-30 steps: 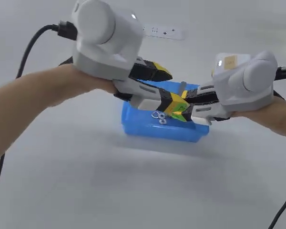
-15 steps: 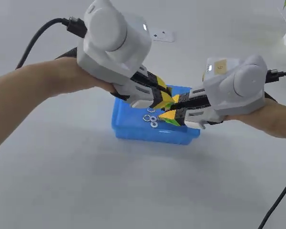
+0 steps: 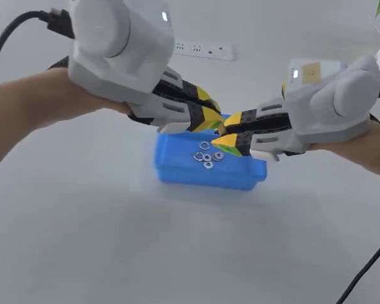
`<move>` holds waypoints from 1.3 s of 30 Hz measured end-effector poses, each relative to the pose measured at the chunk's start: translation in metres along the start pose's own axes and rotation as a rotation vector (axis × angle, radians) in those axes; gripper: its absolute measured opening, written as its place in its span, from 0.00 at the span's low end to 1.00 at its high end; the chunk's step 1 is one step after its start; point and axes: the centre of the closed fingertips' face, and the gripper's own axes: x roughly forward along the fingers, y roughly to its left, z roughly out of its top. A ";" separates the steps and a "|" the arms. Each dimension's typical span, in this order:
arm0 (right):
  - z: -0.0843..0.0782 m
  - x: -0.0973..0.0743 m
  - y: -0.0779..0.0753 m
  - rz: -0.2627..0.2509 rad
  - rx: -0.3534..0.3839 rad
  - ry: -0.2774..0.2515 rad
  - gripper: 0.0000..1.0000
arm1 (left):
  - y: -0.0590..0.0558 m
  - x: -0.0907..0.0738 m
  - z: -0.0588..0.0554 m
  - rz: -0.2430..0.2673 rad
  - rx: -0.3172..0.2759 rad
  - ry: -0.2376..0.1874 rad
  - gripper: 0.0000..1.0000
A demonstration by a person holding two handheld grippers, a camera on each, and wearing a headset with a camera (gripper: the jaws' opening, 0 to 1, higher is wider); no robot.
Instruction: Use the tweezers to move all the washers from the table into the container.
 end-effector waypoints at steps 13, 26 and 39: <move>0.017 -0.027 0.061 0.087 -0.096 0.029 0.10 | -0.061 -0.028 -0.003 -0.023 -0.031 0.004 0.08; -0.004 -0.026 0.102 0.134 -0.098 0.106 0.10 | -0.097 -0.024 -0.043 -0.054 -0.070 0.059 0.08; -0.047 0.005 0.110 0.135 -0.058 0.218 0.09 | -0.094 -0.003 -0.102 -0.115 -0.146 0.206 0.08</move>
